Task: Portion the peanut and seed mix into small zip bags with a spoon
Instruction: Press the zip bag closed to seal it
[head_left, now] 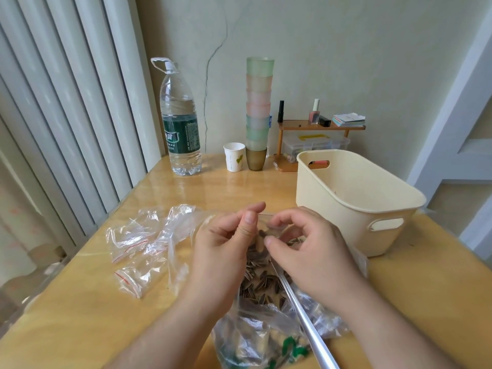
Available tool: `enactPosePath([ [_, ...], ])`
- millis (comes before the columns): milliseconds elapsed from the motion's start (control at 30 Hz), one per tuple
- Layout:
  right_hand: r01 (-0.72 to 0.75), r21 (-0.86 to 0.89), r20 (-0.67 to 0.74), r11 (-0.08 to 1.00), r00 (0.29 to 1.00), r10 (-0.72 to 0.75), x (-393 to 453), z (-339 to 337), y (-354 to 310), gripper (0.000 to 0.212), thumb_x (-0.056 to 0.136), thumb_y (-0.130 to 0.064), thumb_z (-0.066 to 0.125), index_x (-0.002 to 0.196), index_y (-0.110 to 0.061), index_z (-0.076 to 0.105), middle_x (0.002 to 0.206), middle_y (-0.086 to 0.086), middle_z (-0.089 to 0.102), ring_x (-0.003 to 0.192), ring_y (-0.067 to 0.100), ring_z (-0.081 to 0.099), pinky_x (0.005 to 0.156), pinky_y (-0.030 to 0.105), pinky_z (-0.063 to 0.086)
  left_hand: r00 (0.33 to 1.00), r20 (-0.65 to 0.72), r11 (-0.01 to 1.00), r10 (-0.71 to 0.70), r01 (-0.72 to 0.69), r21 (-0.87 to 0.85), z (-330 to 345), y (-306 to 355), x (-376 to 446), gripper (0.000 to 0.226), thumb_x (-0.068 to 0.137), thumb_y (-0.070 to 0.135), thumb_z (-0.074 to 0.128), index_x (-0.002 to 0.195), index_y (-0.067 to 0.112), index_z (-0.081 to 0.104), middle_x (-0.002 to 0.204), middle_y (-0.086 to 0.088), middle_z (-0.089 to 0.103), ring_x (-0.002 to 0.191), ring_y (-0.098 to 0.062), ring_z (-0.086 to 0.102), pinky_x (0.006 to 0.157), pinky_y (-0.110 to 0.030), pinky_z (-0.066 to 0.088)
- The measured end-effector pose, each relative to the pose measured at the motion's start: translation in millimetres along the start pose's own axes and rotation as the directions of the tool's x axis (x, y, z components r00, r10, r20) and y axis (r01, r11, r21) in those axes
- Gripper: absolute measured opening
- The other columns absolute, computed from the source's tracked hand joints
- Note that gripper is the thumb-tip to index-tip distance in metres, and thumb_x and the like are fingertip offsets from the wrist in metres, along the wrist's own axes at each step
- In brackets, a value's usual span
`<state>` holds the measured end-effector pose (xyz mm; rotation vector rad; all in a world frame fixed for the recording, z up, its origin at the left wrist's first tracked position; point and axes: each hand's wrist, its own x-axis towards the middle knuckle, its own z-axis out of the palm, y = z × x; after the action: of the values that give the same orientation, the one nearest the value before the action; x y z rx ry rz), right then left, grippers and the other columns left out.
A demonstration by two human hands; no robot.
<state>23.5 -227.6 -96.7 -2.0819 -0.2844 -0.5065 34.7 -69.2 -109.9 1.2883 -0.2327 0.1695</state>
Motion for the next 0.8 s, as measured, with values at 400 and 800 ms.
enactPosePath([
  [400, 0.096, -0.208, 0.102, 0.973, 0.992, -0.076, -1.6, -11.8, 8.6, 0.014, 0.088, -0.03, 0.075, 0.079, -0.029, 0.064, 0.076, -0.015, 0.064, 0.071, 0.01, 0.059, 0.063, 0.024, 0.048, 0.995, -0.029, 0.995, -0.098, 0.098, 0.0, 0.4, -4.8, 3.8, 0.031, 0.089, 0.043, 0.063, 0.106, 0.027, 0.082, 0.084, -0.004, 0.069, 0.08, -0.016, 0.067, 0.076, -0.035, 0.054],
  [800, -0.072, 0.113, -0.007, 0.991, 0.997, 0.074, 1.3, -9.5, 23.9, 0.017, 0.091, -0.024, 0.079, 0.096, -0.038, 0.07, 0.083, -0.01, 0.073, 0.079, 0.012, 0.07, 0.078, 0.041, 0.061, 0.946, 0.293, 0.916, -0.137, 0.009, 0.4, -19.7, 1.4, 8.5, 0.016, 0.089, 0.029, 0.08, 0.102, 0.02, 0.078, 0.082, -0.013, 0.077, 0.075, -0.027, 0.072, 0.081, -0.049, 0.059],
])
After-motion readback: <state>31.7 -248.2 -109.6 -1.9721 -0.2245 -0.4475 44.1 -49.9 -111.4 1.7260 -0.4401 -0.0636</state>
